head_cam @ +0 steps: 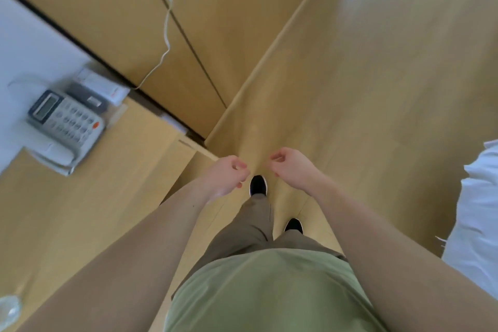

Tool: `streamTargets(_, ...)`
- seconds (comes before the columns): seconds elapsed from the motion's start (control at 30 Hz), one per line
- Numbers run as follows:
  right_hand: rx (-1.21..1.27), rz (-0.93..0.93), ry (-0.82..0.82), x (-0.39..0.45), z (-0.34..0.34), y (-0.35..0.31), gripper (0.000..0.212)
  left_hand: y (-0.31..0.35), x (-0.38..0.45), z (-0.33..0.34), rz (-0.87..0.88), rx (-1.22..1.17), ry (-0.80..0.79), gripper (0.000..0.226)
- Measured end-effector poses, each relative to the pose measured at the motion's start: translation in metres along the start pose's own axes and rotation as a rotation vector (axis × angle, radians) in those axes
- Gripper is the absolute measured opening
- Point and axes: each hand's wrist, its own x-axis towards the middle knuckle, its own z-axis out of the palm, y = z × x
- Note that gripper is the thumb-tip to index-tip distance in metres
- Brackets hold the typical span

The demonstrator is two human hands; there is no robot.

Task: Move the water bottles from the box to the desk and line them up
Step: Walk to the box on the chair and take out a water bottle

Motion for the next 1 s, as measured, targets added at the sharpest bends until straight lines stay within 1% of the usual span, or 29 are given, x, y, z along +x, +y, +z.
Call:
streamTargets(0.4, 0.209, 0.149, 0.266, 0.059, -0.118, -0.017, 0.041, 0.147, 0.125, -0.058, 0.120, 0.152, -0.184, 0.025)
streamTargets(0.53, 0.259, 0.191, 0.348, 0.071, -0.149, -0.021, 0.041, 0.198, 0.159, -0.070, 0.155, 0.148, -0.234, 0.022)
streamTargets(0.67, 0.314, 0.239, 0.401, 0.080, -0.178, -0.016, 0.041, 0.244, 0.188, -0.066, 0.185, 0.168, -0.272, 0.016)
streamTargets(0.77, 0.352, 0.268, 0.431, 0.090, -0.207, -0.008, 0.041, 0.275, 0.209, -0.056, 0.200, 0.188, -0.297, 0.016)
streamTargets(0.87, 0.370, 0.287, 0.436, 0.101, -0.240, 0.004, 0.043, 0.307, 0.229, -0.043, 0.210, 0.202, -0.311, 0.012)
streamTargets(1.0, 0.381, 0.302, 0.414, 0.119, -0.299, 0.024, 0.043, 0.360, 0.255, -0.025, 0.204, 0.211, -0.324, 0.017)
